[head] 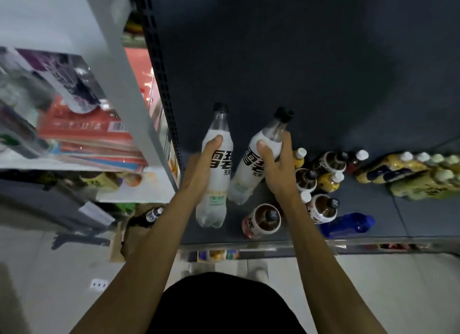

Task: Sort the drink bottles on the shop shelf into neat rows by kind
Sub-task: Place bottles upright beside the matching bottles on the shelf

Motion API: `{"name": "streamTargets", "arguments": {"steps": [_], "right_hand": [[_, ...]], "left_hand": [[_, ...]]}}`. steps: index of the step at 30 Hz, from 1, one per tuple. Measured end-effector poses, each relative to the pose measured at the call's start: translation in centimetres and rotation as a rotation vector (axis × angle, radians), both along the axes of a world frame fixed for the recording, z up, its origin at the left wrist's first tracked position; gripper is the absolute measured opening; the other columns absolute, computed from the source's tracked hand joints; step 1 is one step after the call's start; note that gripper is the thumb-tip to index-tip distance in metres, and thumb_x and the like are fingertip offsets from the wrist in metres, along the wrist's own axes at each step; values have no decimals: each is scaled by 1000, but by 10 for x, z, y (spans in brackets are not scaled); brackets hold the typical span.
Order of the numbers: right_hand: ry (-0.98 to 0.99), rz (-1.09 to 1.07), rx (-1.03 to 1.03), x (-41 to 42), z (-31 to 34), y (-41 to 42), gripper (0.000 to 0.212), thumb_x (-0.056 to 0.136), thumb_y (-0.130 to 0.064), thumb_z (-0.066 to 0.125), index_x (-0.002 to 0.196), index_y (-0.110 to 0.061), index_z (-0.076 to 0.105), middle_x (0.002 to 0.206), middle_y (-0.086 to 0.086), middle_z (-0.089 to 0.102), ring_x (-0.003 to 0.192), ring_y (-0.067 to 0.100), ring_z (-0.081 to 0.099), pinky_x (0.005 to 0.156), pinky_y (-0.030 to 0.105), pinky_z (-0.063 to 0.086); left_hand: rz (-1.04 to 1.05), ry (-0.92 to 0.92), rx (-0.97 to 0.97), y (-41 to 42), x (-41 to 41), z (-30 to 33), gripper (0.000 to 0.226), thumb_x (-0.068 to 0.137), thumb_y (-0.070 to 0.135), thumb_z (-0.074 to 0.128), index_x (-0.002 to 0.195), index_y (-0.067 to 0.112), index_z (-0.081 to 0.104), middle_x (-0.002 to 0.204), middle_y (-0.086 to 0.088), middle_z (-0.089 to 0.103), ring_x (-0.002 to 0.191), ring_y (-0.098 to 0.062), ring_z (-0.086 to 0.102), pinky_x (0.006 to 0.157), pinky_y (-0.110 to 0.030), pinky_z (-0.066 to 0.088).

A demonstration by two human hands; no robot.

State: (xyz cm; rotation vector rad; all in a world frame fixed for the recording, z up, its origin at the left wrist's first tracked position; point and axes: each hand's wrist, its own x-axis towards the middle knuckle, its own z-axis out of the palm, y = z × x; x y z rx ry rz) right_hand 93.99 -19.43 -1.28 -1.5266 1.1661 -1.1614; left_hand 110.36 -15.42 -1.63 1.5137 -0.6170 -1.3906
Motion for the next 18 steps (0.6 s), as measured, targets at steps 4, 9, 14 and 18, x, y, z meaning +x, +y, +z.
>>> {"name": "streamTargets", "arguments": {"steps": [4,9,14,18], "right_hand": [[-111,-118,-31,-11,32,16,16,93,-27,57,105,-19,53,90,-6,63,82,5,64,71,22,52],[-148,-240,-77,-55,65,41,16,95,-28,51,85,-16,53,71,-16,56,68,0,53,65,17,44],[-185,-453,-105,-133,84,86,17,97,-31,51,91,-18,60,81,-15,61,79,3,58,74,21,46],[-173,-585,-100,-203,97,132,23,99,-34,50,100,-17,64,96,-6,67,93,6,62,85,24,48]], "left_hand": [[-129,76,-161,-4,-17,32,43,89,49,54,92,7,64,77,-9,68,68,-24,64,69,-39,52],[-328,94,-268,-1,-70,59,60,71,55,56,102,5,59,90,-21,61,78,-30,59,73,-44,49],[-535,49,-371,16,-155,81,49,76,64,55,86,16,63,85,-15,65,80,-29,61,80,-53,50],[-663,26,-487,44,-236,99,47,77,63,60,84,17,67,87,-12,69,81,-29,65,81,-49,52]]}}
